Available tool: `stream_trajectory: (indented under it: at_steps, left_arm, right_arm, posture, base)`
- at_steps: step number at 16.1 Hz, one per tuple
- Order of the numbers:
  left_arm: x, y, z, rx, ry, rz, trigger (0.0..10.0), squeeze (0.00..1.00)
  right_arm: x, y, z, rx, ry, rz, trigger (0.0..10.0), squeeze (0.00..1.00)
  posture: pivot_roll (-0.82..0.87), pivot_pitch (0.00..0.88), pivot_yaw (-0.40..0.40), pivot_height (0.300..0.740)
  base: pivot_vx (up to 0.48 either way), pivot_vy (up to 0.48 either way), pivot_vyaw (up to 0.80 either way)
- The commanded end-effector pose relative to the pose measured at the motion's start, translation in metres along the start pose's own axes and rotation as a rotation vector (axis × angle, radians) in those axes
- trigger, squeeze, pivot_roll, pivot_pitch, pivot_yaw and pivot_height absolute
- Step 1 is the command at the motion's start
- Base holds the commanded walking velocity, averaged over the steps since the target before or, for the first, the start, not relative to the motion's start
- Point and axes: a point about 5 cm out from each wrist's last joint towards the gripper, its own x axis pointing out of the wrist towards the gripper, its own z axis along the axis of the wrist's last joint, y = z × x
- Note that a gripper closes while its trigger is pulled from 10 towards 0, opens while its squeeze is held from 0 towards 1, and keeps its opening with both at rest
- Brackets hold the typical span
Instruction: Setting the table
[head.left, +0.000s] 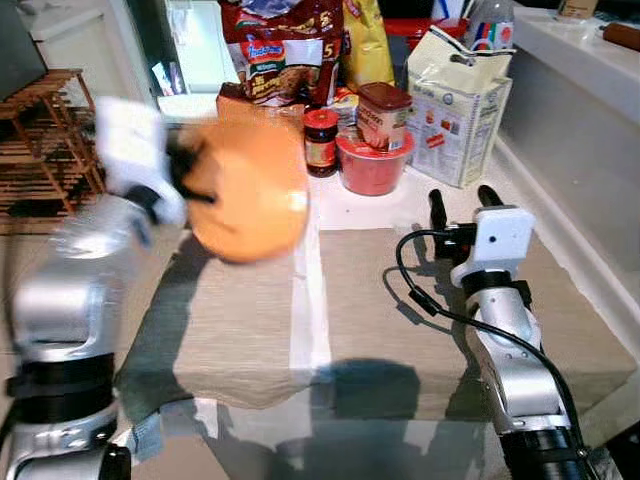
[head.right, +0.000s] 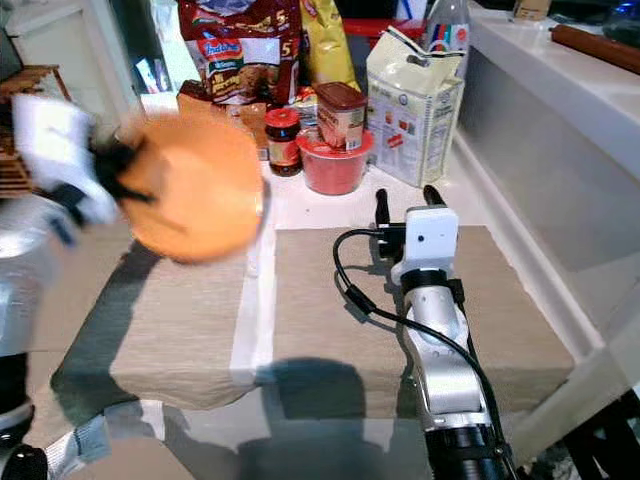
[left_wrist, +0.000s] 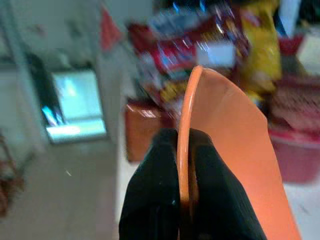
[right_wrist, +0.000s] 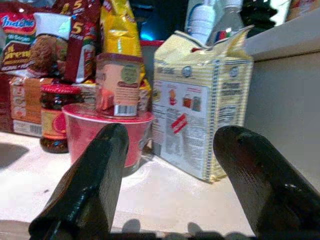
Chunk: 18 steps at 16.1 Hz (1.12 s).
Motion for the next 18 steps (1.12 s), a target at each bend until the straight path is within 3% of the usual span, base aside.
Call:
stream_trajectory:
  at_steps: [1,3,6,9,11,14,16,18]
  left_arm:
    - [-0.007,0.004,0.012,0.036,-0.071,0.033,0.0,0.00]
    - [-0.013,0.004,0.015,0.036,-0.104,0.045,0.0,0.00]
    - [-0.025,0.006,0.036,0.037,-0.210,0.081,0.0,0.00]
    - [-0.034,-0.004,0.028,0.101,-0.209,0.061,0.0,0.00]
    - [-0.037,-0.011,0.010,0.134,-0.175,0.093,0.0,0.00]
    - [-0.037,-0.011,-0.025,0.092,-0.083,0.133,0.0,0.00]
    - [-0.050,-0.011,-0.069,0.009,0.068,0.168,0.0,0.00]
    - [-0.083,-0.013,-0.108,-0.063,0.219,0.206,0.0,0.00]
  right_arm:
    - [0.003,0.003,0.002,0.000,-0.020,0.020,10.0,0.00]
    - [0.004,0.004,0.002,-0.002,-0.021,0.027,10.0,0.00]
    - [0.006,0.003,0.000,-0.009,-0.025,0.030,10.0,0.00]
    - [0.009,0.005,0.000,-0.007,-0.031,0.036,10.0,0.00]
    - [0.010,0.007,-0.001,-0.002,-0.033,0.041,10.0,0.00]
    - [0.013,0.012,-0.007,0.060,0.009,0.038,10.0,0.00]
    - [0.014,0.031,-0.018,0.143,0.092,0.110,10.0,0.00]
    - [0.000,0.033,-0.042,0.172,0.213,0.161,10.0,0.00]
  posture:
    - [0.05,0.000,0.006,0.740]
    - [0.06,0.000,0.003,0.740]
    - [0.07,0.000,-0.003,0.740]
    - [0.08,0.000,-0.005,0.740]
    - [0.08,0.000,-0.007,0.740]
    - [0.08,0.000,-0.004,0.740]
    - [0.06,0.000,0.001,0.740]
    - [0.06,0.000,-0.005,0.740]
  base:
    - [0.000,0.000,0.00]
    - [0.000,0.000,0.00]
    - [0.000,0.000,0.00]
    - [0.000,0.000,0.00]
    - [0.000,0.000,0.00]
    - [0.000,0.000,0.00]
    - [0.000,0.000,0.00]
    - [0.000,0.000,0.00]
